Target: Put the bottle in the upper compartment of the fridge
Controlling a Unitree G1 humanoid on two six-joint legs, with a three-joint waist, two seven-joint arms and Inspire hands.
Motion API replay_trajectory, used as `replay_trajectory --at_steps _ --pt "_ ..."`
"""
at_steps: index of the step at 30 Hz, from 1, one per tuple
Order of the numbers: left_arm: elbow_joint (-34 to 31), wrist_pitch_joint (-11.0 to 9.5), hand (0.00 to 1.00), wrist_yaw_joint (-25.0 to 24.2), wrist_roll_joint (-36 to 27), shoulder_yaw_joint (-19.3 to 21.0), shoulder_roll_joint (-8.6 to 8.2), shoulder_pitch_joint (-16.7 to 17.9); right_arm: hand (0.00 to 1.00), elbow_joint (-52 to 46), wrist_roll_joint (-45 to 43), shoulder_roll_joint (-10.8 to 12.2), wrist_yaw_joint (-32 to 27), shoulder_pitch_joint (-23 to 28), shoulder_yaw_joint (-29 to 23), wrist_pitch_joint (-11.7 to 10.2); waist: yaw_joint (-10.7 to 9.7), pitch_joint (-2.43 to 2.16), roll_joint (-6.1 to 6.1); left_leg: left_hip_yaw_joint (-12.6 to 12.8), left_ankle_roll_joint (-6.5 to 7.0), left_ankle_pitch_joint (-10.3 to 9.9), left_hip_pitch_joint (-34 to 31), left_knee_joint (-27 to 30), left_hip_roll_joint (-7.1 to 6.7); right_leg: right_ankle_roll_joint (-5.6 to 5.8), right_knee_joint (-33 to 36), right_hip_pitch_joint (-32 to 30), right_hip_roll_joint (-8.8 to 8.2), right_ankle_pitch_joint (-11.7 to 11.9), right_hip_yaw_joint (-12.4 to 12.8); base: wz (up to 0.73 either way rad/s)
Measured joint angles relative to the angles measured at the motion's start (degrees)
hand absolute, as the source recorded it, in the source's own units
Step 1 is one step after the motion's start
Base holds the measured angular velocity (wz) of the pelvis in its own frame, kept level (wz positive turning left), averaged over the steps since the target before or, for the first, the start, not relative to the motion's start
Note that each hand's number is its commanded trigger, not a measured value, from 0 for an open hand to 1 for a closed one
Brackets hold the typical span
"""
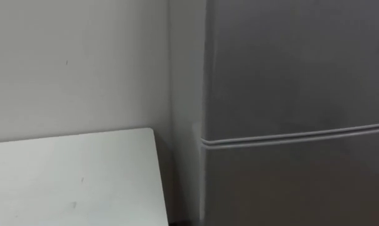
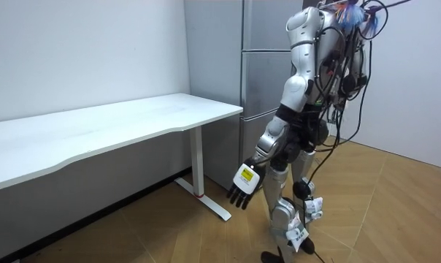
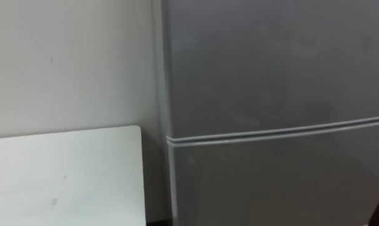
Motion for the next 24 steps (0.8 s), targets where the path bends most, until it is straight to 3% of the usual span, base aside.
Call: replay_trajectory --at_steps 8,11,15,24 --pt "0.07 0.0 0.0 1.19 -1.27 -1.09 -0.57 0.0 0.0 15.72 0.5 2.03 1.46 -0.47 5.27 0.89 0.06 0.16 -0.25 -0.35 -0.06 0.05 0.6 -0.12 -0.14 0.04 -0.14 0.76 -0.1 -0.35 -0.19 0.01" --pt "1.81 0.11 0.0 0.94 -1.23 -1.71 -0.57 -0.41 0.0 22.66 0.67 1.94 6.66 -1.52 5.46 1.38 0.1 0.3 -0.58 -0.41 -0.05 0.05 0.63 -0.08 -0.22 0.12 -0.26 0.86 -0.24 -0.43 -0.26 0.0" --pt "2.63 0.3 0.0 0.88 1.0 -1.86 -0.64 -0.5 0.0 30.05 -1.22 2.04 16.13 -1.68 9.52 3.37 1.5 0.38 -0.51 -0.28 -0.05 0.05 0.88 -0.1 -0.17 0.17 -1.0 1.11 -0.15 -0.18 -0.18 -0.01" --pt "2.15 0.43 0.0 1.35 2.48 -6.58 -1.12 -4.36 0.0 32.34 -9.88 3.46 30.17 -6.76 20.67 5.04 3.4 0.59 -0.03 -1.51 -0.04 0.04 -0.59 1.05 -0.18 0.11 -1.02 0.91 -0.51 -0.18 -2.16 0.09"
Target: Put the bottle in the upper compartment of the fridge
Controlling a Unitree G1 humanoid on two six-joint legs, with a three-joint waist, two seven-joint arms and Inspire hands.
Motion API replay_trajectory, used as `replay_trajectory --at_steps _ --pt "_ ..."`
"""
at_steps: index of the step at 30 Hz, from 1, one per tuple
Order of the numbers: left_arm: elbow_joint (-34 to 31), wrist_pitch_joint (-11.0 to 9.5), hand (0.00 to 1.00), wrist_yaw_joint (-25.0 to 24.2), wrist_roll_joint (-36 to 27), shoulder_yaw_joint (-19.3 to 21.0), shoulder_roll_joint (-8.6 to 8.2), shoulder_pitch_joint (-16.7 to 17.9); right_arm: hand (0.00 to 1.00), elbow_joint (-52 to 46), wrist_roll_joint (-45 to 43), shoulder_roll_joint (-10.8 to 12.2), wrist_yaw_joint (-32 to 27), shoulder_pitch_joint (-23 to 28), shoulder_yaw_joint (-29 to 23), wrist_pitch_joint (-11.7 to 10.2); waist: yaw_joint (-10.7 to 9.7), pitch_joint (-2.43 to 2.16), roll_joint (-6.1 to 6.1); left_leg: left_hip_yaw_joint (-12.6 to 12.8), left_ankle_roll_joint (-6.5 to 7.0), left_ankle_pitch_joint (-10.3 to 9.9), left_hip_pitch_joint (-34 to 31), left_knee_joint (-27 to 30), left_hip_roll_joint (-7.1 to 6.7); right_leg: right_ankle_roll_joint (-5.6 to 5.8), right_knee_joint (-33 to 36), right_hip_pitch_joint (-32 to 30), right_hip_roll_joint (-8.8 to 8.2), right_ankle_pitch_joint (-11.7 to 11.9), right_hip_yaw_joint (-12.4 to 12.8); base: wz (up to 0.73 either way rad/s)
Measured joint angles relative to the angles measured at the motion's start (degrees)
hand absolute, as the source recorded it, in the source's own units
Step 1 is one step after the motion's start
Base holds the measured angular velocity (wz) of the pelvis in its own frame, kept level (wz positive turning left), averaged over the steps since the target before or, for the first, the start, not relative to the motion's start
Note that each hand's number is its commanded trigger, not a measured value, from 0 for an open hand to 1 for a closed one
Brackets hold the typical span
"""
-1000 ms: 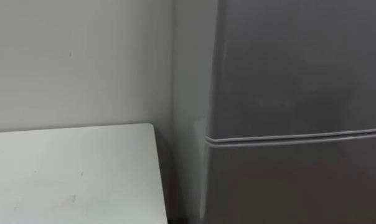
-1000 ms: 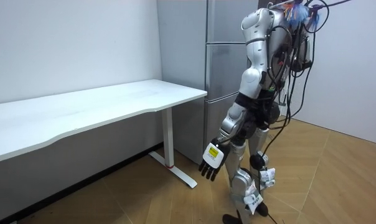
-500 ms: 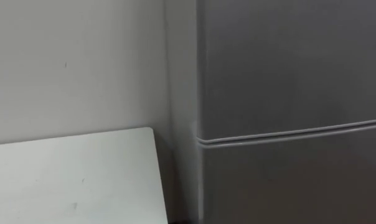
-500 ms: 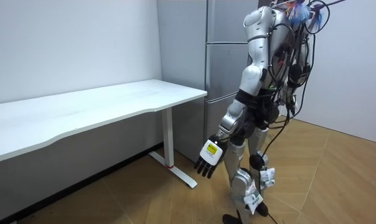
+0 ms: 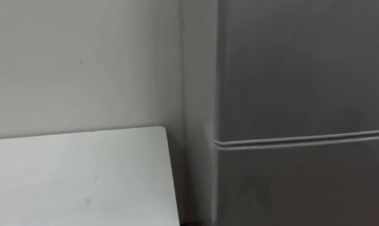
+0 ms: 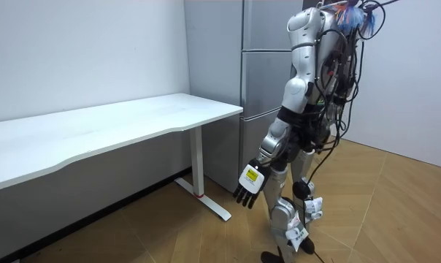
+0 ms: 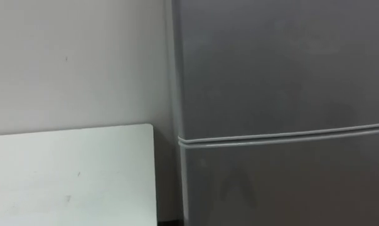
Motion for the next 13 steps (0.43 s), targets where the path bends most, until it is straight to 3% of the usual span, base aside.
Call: replay_trajectory --at_steps 5,13 --pt "-0.02 -0.04 0.0 0.86 0.87 -1.16 -0.23 -1.36 0.0 0.46 -3.22 0.0 4.68 -2.27 2.7 -0.05 0.85 0.13 0.34 -0.93 0.0 0.0 -0.57 0.08 -0.1 -0.06 -0.06 -0.07 -0.12 -0.03 -0.99 0.11" --pt "0.06 -0.18 0.0 2.06 0.84 -1.35 -0.6 -1.26 0.0 3.09 -2.99 -0.02 6.97 -2.51 2.3 -0.47 1.17 0.12 0.22 -1.96 0.03 0.02 -0.84 0.16 -0.4 0.05 -0.91 0.96 -0.24 -0.07 -1.6 0.06"
